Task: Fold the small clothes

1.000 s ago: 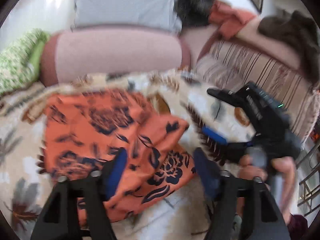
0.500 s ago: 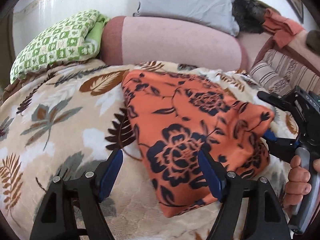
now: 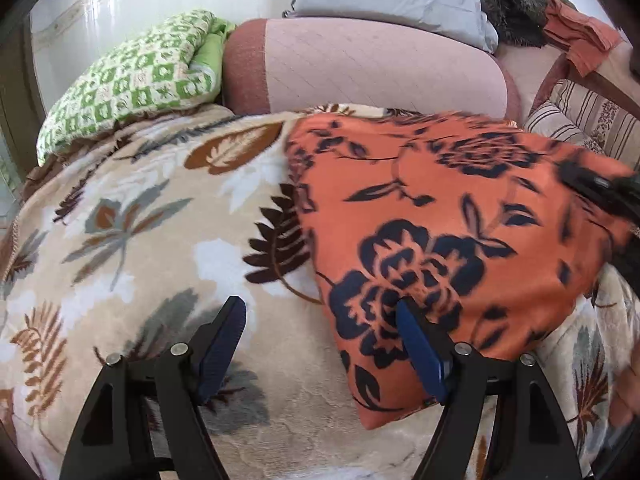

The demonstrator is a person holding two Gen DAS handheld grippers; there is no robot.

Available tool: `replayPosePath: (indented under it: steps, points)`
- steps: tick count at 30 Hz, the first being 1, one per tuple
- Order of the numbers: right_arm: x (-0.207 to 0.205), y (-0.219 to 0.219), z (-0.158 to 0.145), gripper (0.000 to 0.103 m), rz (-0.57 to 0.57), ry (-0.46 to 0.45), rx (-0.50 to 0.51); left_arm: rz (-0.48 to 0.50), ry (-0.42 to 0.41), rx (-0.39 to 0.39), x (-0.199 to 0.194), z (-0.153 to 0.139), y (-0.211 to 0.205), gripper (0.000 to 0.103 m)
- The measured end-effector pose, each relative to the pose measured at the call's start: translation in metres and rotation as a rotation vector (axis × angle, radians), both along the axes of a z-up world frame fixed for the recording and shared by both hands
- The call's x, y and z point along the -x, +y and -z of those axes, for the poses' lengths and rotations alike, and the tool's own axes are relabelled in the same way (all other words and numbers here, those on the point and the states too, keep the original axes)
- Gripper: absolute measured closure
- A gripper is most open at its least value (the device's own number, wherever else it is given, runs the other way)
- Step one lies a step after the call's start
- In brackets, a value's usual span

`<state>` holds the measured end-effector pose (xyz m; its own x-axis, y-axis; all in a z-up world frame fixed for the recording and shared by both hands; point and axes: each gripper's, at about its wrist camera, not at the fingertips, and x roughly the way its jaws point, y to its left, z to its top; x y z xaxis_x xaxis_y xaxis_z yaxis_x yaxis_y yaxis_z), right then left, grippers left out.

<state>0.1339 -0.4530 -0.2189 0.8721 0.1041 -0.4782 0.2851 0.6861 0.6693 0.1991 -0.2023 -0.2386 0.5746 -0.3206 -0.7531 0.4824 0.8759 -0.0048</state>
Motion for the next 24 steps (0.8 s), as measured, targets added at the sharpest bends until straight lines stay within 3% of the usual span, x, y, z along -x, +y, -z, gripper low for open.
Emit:
replayPosePath:
  steps: [3,7,8,9,14,19,24]
  points:
    - [0.008,0.003,0.004,0.088,0.007,0.063,0.036,0.006,-0.005,-0.026,0.000,0.002,-0.001,0.025]
    - [-0.004,-0.018,0.056,0.088,0.049,0.283,-0.106,0.025,-0.012,-0.053,0.001,0.008,-0.006,0.025]
    - [-0.004,-0.018,0.056,0.088,0.049,0.283,-0.106,0.029,-0.017,-0.060,0.002,0.008,-0.007,0.025]
    - [-0.003,-0.024,0.065,0.087,0.061,0.297,-0.176,0.031,-0.022,-0.066,0.002,0.009,-0.007,0.025]
    - [-0.005,-0.015,0.058,0.085,0.049,0.321,-0.097,0.025,-0.010,-0.058,0.001,0.008,-0.007,0.025]
    - [-0.005,-0.018,0.060,0.084,0.050,0.316,-0.147,0.026,-0.010,-0.058,0.000,0.010,-0.008,0.025]
    - [-0.003,-0.019,0.060,0.084,0.046,0.322,-0.129,0.029,-0.011,-0.060,-0.001,0.009,-0.010,0.025]
